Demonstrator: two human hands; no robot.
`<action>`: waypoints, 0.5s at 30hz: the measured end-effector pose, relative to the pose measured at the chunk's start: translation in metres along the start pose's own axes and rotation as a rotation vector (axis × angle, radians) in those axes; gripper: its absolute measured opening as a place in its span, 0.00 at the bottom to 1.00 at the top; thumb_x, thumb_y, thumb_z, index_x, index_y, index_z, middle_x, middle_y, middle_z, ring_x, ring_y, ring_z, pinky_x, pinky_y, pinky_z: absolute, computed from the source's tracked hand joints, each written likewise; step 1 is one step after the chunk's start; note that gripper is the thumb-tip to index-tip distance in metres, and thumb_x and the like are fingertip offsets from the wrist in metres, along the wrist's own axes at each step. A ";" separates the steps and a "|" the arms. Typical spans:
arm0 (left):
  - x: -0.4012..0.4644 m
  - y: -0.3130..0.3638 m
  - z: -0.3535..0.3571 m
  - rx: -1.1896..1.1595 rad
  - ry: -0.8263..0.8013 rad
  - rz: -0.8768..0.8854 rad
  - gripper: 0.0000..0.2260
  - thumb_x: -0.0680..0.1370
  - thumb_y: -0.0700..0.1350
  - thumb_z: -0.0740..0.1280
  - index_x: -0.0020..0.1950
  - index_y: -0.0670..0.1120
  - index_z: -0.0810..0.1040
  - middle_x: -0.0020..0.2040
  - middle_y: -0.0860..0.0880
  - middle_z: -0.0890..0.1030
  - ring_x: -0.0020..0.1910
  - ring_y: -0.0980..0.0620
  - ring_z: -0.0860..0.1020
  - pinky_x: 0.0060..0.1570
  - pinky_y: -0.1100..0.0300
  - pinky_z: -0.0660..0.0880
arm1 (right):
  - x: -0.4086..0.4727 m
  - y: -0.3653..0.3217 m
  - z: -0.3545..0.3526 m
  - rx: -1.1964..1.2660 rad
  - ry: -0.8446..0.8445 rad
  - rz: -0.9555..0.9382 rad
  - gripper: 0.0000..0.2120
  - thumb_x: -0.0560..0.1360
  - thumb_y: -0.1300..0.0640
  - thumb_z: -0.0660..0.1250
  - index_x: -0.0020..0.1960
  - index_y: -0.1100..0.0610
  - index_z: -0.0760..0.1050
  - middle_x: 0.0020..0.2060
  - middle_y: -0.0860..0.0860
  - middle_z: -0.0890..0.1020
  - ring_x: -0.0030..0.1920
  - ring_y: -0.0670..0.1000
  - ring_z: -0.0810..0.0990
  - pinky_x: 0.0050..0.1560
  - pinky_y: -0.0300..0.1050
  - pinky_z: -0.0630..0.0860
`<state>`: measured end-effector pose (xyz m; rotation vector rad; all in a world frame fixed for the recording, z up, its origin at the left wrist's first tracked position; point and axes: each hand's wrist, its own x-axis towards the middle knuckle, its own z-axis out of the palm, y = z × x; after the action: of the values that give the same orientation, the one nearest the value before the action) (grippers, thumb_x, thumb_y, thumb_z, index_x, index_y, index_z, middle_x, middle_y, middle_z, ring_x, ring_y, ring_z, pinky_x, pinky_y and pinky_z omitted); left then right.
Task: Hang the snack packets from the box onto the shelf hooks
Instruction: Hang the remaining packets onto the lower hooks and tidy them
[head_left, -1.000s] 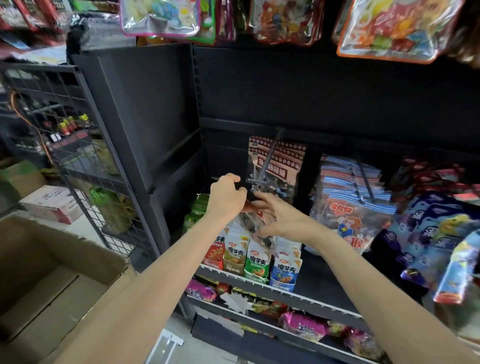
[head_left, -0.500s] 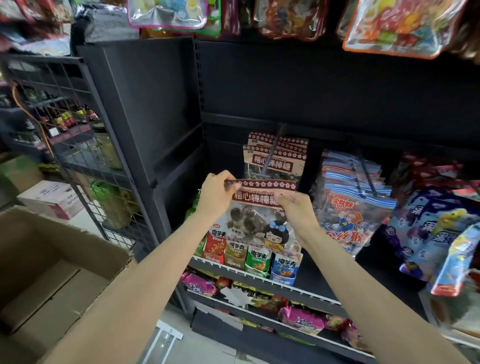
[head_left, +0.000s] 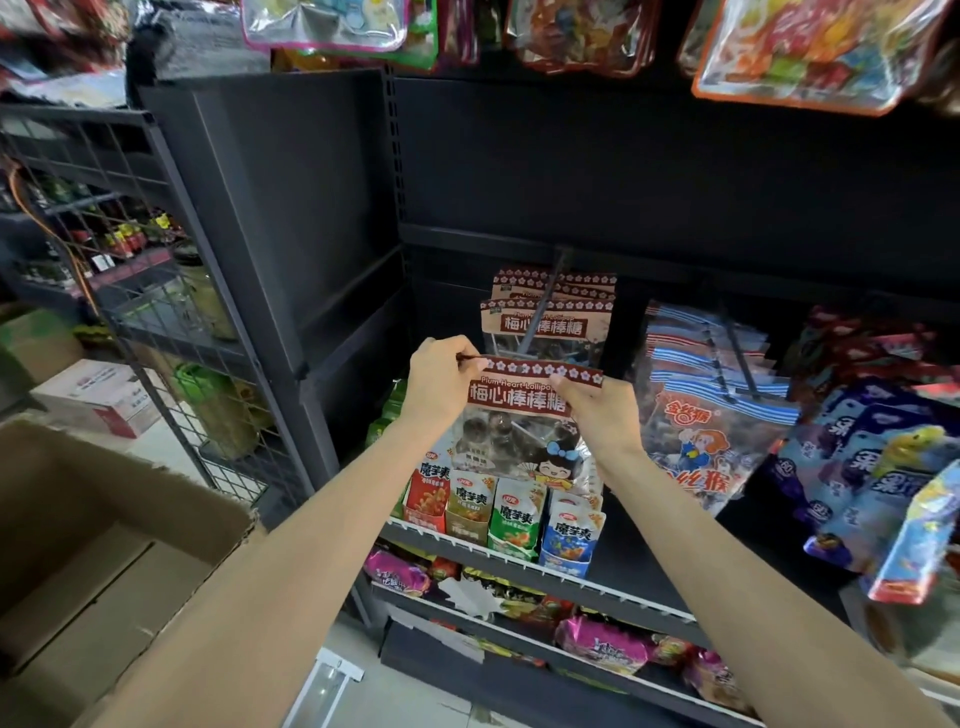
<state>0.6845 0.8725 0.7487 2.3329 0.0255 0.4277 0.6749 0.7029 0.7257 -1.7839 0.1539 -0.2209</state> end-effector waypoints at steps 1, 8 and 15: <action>0.000 0.000 -0.001 0.000 0.007 -0.002 0.05 0.78 0.43 0.66 0.49 0.42 0.80 0.45 0.46 0.73 0.44 0.52 0.72 0.47 0.62 0.67 | -0.001 -0.001 0.001 -0.001 0.005 -0.013 0.09 0.75 0.54 0.69 0.52 0.57 0.81 0.48 0.51 0.85 0.49 0.49 0.83 0.56 0.48 0.78; 0.006 -0.003 0.004 0.007 0.021 -0.013 0.05 0.78 0.42 0.65 0.48 0.43 0.80 0.46 0.46 0.72 0.45 0.51 0.73 0.48 0.61 0.68 | 0.005 -0.001 0.002 -0.143 0.032 -0.065 0.10 0.77 0.55 0.67 0.54 0.60 0.81 0.46 0.50 0.83 0.46 0.48 0.81 0.45 0.38 0.74; 0.019 0.006 0.014 0.508 0.182 0.169 0.11 0.80 0.48 0.62 0.59 0.51 0.79 0.57 0.49 0.75 0.57 0.47 0.69 0.54 0.52 0.66 | 0.021 -0.006 0.002 -0.760 0.098 -0.447 0.13 0.78 0.61 0.62 0.61 0.52 0.76 0.50 0.51 0.82 0.47 0.54 0.81 0.42 0.49 0.78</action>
<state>0.7060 0.8617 0.7489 2.7958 0.0266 0.7931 0.6956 0.7019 0.7327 -2.5543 -0.1165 -0.6343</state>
